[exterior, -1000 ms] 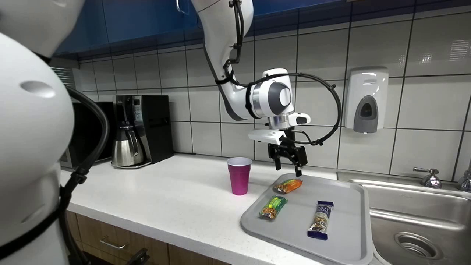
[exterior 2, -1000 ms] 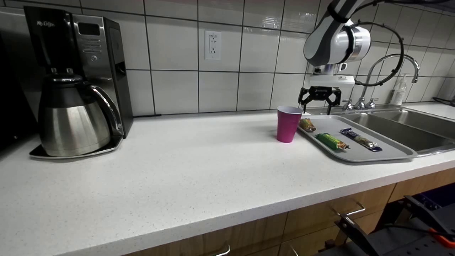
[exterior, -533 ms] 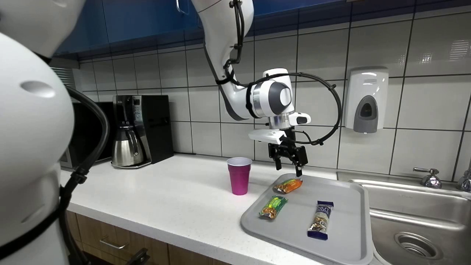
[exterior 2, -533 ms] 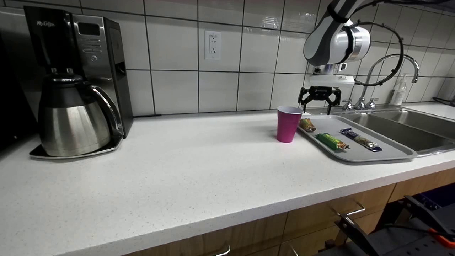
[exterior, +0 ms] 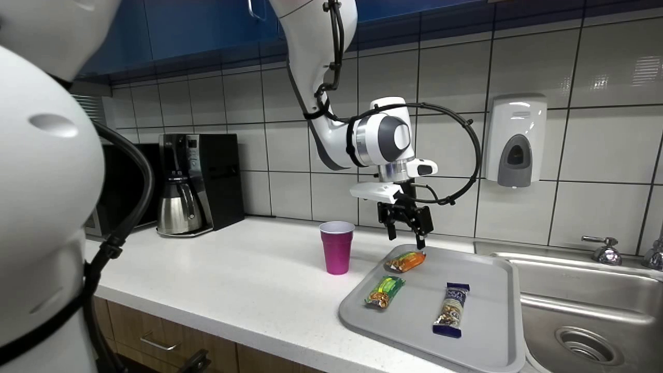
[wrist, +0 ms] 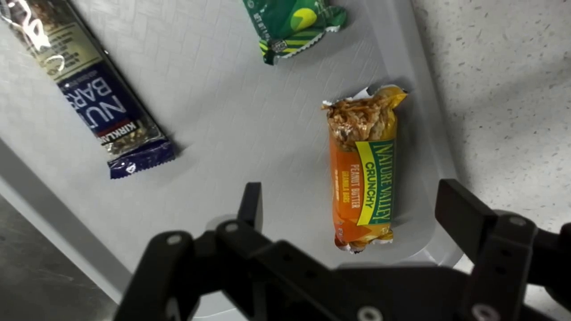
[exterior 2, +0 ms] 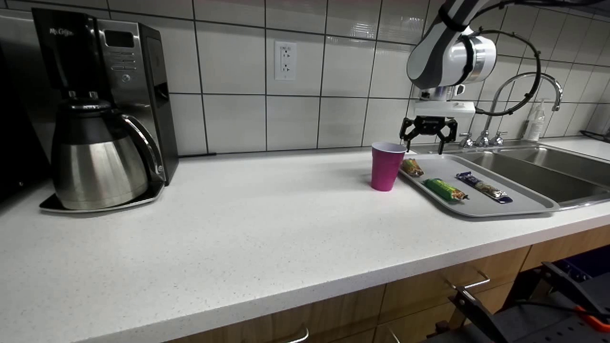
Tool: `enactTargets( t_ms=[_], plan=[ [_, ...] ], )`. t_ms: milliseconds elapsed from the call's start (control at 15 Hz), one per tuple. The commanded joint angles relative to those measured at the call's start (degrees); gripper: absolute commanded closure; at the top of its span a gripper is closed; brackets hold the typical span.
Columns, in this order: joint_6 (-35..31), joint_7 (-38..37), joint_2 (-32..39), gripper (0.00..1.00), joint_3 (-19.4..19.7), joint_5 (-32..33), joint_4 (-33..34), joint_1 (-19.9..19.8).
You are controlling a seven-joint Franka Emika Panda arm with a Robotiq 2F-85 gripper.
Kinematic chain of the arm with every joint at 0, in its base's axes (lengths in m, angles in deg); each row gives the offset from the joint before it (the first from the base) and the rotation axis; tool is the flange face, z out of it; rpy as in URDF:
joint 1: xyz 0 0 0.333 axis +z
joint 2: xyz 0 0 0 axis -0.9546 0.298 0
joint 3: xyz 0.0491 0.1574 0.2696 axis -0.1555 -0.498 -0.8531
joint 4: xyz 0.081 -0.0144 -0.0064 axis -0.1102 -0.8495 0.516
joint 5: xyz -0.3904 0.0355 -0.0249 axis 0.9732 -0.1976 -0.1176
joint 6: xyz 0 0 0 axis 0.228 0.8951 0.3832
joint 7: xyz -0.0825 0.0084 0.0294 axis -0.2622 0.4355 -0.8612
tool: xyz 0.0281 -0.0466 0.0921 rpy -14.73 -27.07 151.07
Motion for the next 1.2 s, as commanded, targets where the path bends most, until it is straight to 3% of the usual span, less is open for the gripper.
enactTargets(
  t_ms=[0,1133],
  plan=[
    [0.4,0.1,1.1,0.00,1.1,0.0,0.8,1.1],
    [0.3,0.2,8.4,0.00,1.7,-1.7,8.2,0.8]
  ],
)
